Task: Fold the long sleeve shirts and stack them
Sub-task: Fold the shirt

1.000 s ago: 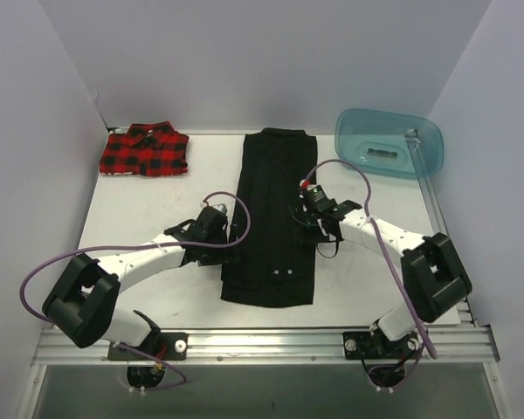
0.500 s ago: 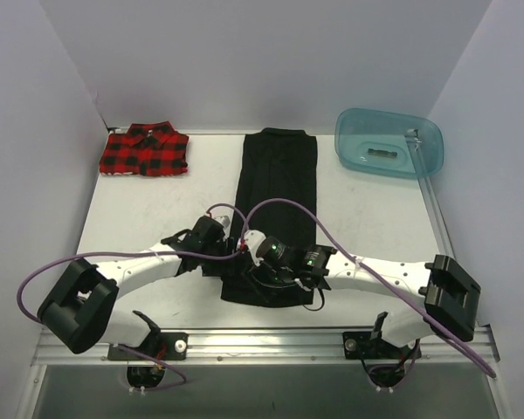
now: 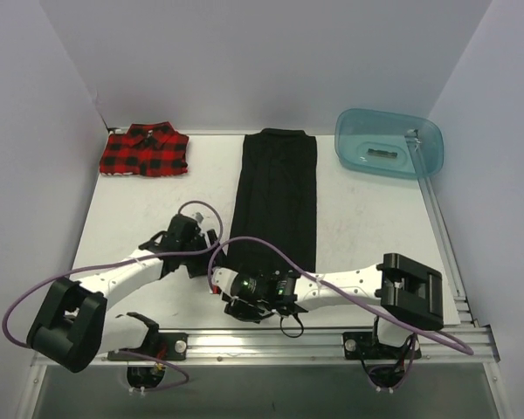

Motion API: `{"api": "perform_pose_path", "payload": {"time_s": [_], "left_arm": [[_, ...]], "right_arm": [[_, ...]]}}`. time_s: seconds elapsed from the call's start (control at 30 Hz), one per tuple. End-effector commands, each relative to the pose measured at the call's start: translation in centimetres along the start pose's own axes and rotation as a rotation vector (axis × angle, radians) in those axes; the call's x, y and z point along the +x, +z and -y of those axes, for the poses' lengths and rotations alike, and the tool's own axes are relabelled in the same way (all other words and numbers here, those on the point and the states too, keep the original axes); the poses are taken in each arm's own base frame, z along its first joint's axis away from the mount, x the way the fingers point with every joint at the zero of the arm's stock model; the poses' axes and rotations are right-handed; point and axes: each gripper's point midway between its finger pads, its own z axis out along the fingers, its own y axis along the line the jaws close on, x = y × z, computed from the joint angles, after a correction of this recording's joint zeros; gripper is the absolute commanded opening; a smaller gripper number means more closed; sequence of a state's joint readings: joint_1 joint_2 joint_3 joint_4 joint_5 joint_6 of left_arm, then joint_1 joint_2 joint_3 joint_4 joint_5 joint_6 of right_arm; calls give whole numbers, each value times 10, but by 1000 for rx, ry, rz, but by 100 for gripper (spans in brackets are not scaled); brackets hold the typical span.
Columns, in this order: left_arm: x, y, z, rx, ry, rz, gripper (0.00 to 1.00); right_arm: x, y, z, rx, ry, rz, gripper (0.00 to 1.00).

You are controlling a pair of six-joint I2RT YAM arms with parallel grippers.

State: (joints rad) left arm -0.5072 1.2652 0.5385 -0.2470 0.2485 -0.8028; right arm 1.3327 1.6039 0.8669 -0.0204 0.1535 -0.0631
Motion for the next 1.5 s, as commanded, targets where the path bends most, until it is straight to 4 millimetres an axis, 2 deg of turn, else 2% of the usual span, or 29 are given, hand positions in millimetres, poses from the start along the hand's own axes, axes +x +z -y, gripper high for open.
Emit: {"api": "perform_pose_path", "payload": {"time_s": [0.0, 0.13, 0.27, 0.53, 0.63, 0.73, 0.77, 0.8, 0.87, 0.9, 0.93, 0.97, 1.0, 1.1, 1.13, 1.2, 1.23, 1.27, 1.37, 1.4, 1.47], "left_arm": [[-23, -16, -5, 15, -71, 72, 77], [-43, -28, -29, -21, -166, 133, 78], [-54, -38, -47, -33, -228, 184, 78], [-55, -47, -61, -41, -249, 200, 78], [-56, -48, -62, -40, -248, 209, 78], [-56, -49, -61, -35, -243, 209, 78], [-57, -49, -60, -31, -238, 210, 78], [-57, -50, -59, -24, -237, 208, 78], [-58, -51, -55, -8, -214, 208, 78], [-59, -52, -53, 0, -205, 206, 78], [-60, -52, -49, 16, -195, 202, 78], [-60, -53, -45, 27, -179, 199, 78], [-60, -53, -43, 34, -170, 197, 78], [-56, -50, -24, 92, -115, 178, 77], [-58, -49, -15, 116, -93, 187, 77], [-49, -42, 3, 159, -39, 164, 77], [-53, -41, 14, 193, -9, 186, 77], [-47, -36, 24, 214, 24, 172, 77], [-56, -35, 44, 282, 60, 218, 77], [-66, -38, 52, 316, 81, 266, 77], [-75, -43, 59, 346, 113, 319, 77]], "right_arm": [[-15, 7, 10, 77, -97, 32, 72], [-22, 17, 6, 67, -123, 28, 72], [-25, 25, 3, 59, -134, 32, 72], [-21, 46, 8, 102, -179, -8, 68], [-20, 52, 8, 106, -183, -18, 60], [-19, 48, 15, 115, -170, -16, 36], [-19, 45, 16, 109, -161, -10, 22], [-25, 37, 24, 116, -140, 15, 15], [-23, 29, 30, 113, -116, 19, 1], [-29, 20, 36, 113, -88, 46, 0], [-25, 17, 46, 114, -54, 40, 0], [-26, 13, 46, 89, -34, 52, 0], [-33, 3, 52, 84, 3, 85, 0], [-36, -12, 67, 77, 67, 115, 0], [-35, -15, 73, 80, 87, 116, 0], [-39, -23, 77, 67, 108, 143, 0], [-40, -25, 79, 66, 121, 150, 0], [-40, -25, 80, 63, 131, 153, 0], [-39, -27, 83, 61, 144, 159, 0], [-40, -28, 83, 63, 147, 162, 0], [-41, -29, 85, 63, 158, 167, 0]]}}
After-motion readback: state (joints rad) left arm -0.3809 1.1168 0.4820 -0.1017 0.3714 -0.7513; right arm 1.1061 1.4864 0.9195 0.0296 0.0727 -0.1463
